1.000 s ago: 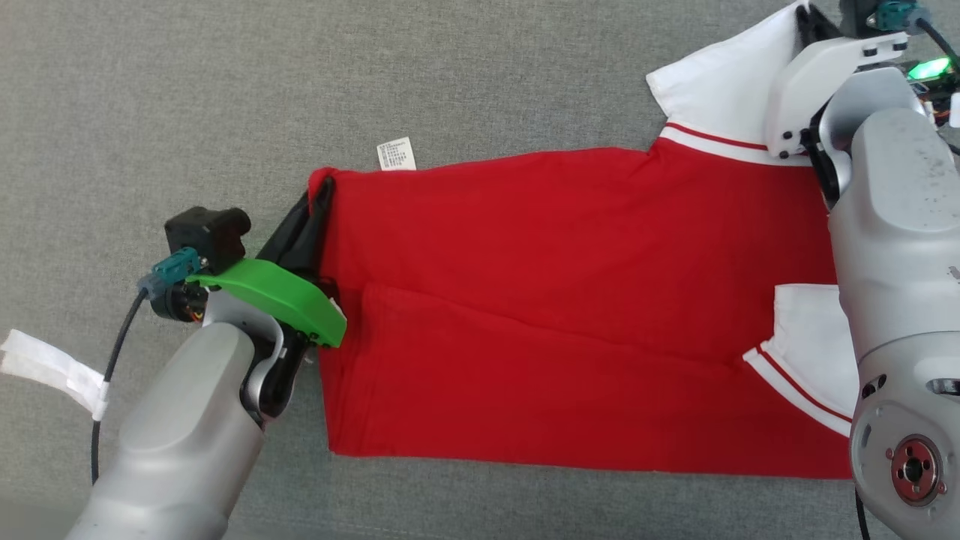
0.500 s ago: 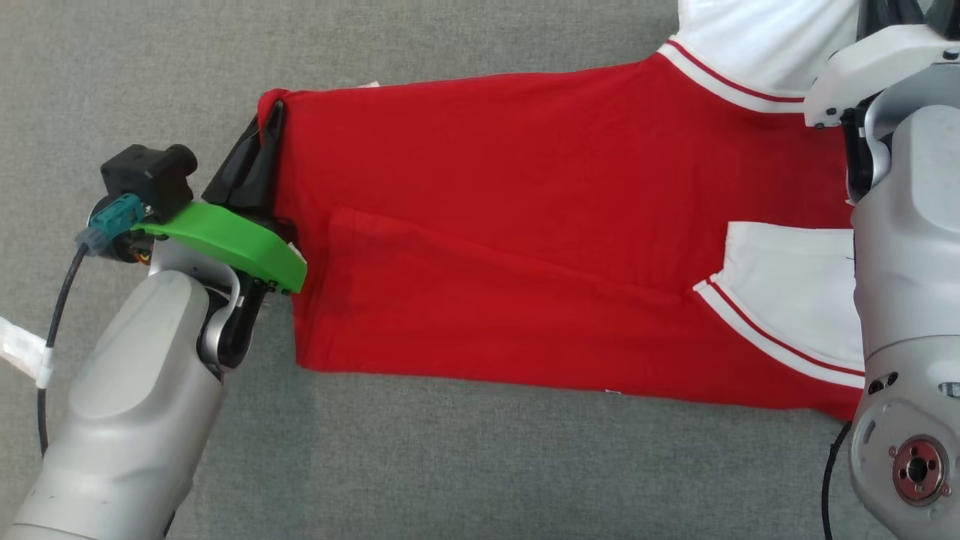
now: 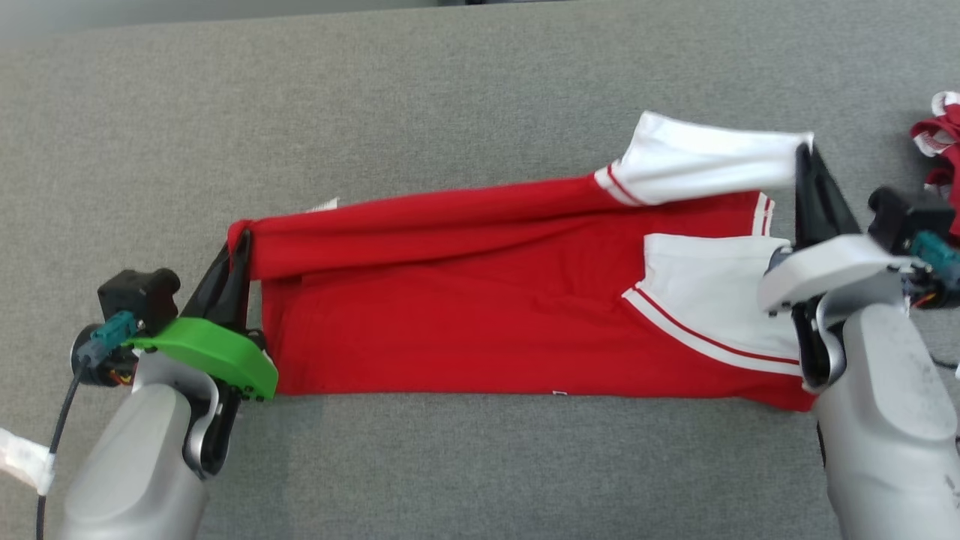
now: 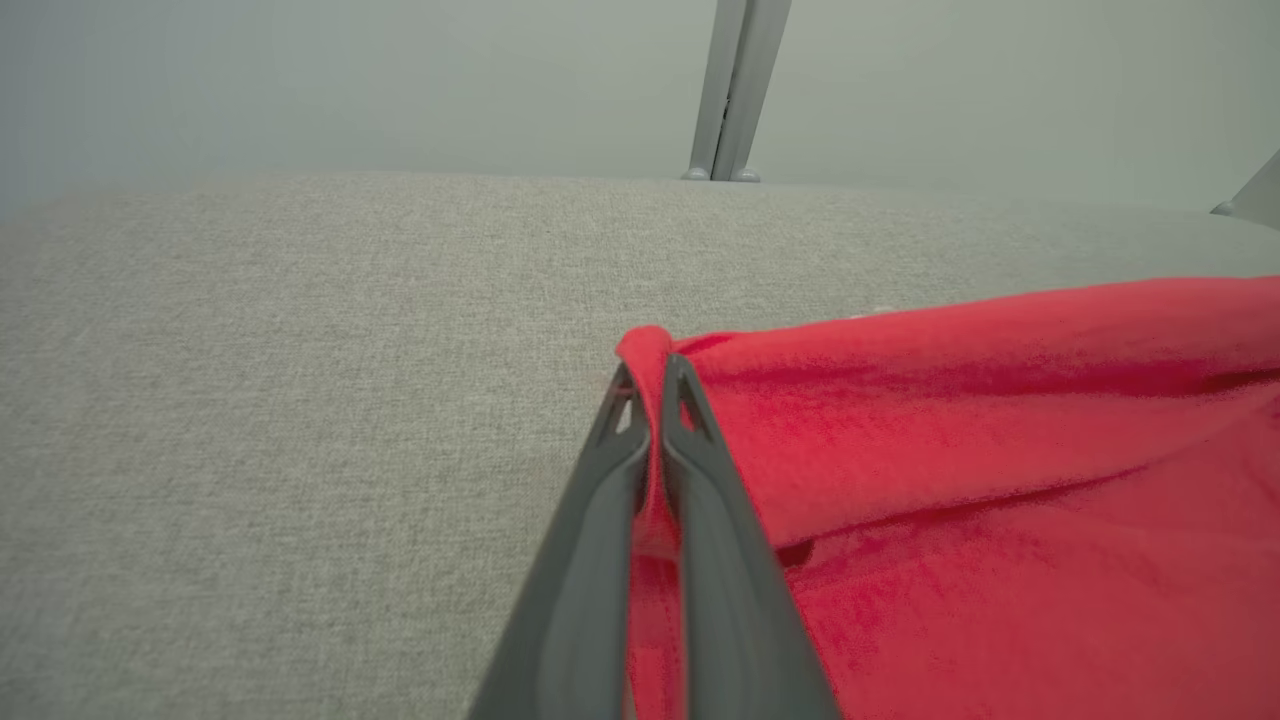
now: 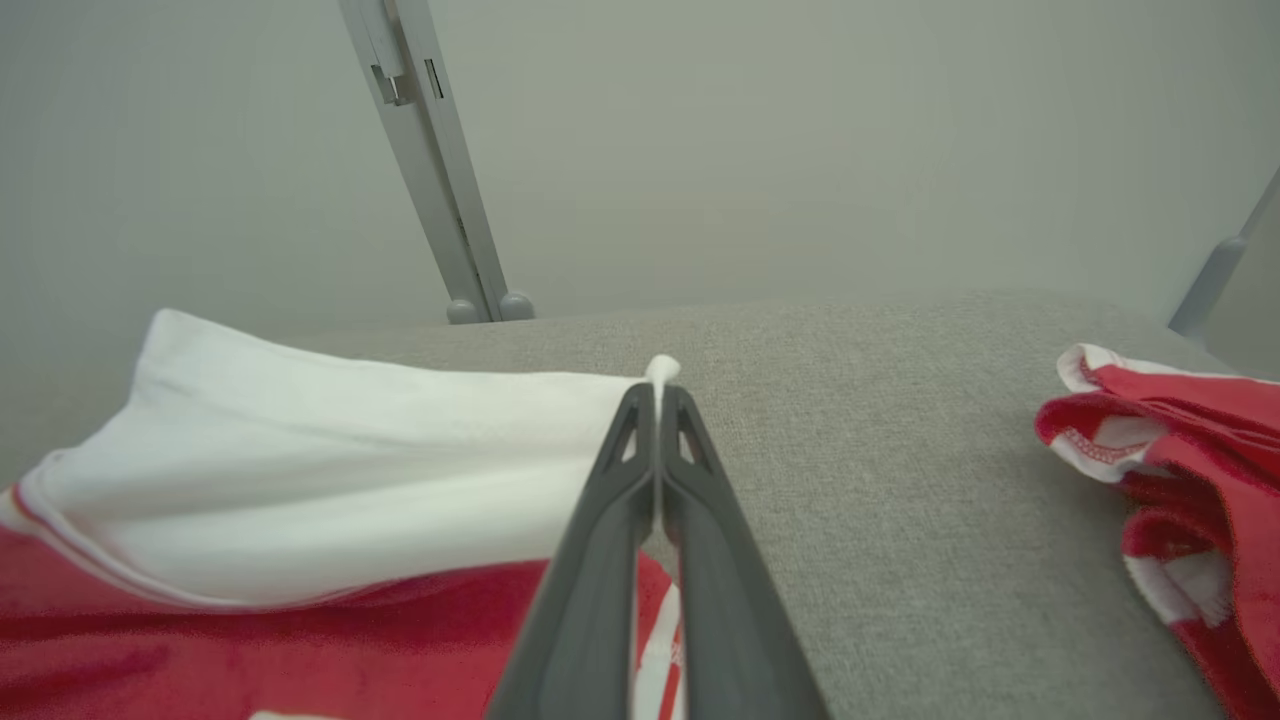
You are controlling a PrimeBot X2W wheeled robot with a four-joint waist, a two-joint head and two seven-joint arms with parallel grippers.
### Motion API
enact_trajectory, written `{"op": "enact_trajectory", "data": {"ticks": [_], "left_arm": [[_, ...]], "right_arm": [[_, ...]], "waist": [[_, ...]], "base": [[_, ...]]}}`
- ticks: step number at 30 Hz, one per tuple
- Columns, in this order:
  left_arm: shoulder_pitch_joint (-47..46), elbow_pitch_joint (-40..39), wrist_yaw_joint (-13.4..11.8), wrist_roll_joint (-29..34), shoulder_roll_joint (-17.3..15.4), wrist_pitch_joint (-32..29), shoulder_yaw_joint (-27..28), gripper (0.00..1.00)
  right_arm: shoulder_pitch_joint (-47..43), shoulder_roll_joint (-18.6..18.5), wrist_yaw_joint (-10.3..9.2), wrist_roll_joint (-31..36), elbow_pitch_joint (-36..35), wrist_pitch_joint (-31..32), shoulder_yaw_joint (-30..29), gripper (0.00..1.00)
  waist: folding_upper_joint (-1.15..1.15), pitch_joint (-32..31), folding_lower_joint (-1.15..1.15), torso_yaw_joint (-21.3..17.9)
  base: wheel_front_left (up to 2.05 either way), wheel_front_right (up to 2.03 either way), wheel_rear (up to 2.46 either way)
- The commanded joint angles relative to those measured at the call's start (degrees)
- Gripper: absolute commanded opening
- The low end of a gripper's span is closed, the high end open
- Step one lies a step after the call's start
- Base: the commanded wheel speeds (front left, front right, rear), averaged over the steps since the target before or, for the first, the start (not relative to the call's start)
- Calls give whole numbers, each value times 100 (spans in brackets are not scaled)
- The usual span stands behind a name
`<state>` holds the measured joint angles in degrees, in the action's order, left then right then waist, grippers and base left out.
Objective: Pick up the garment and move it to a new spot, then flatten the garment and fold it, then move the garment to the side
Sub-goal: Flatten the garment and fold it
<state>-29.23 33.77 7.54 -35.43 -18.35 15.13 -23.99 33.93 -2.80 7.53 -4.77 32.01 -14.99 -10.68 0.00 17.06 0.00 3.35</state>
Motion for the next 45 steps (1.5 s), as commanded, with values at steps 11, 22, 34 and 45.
{"op": "enact_trajectory", "data": {"ticks": [11, 22, 34, 45], "left_arm": [[1149, 73, -14, 479, 242, -4, 494, 100], [2634, -346, -14, 1261, 977, -4, 1669, 100], [3191, -1062, -14, 1639, 1497, -4, 2090, 100], [2638, -1160, -15, 1431, 1408, -4, 1792, 100]], "right_arm": [[-1371, -30, -10, -476, 218, -24, 277, 100], [-2070, -24, -10, -307, 213, -25, -4, 100], [-2117, -24, -10, -238, 409, -25, 28, 100], [-729, -29, -10, 304, 1958, 31, -183, 100]], "waist": [[0, -699, 0, -296], [0, -1417, 0, -195], [0, -1541, 0, -19], [0, -893, 0, 284]], "base": [[0, 0, 0], [0, 0, 0], [0, 0, 0], [0, 0, 0]]}}
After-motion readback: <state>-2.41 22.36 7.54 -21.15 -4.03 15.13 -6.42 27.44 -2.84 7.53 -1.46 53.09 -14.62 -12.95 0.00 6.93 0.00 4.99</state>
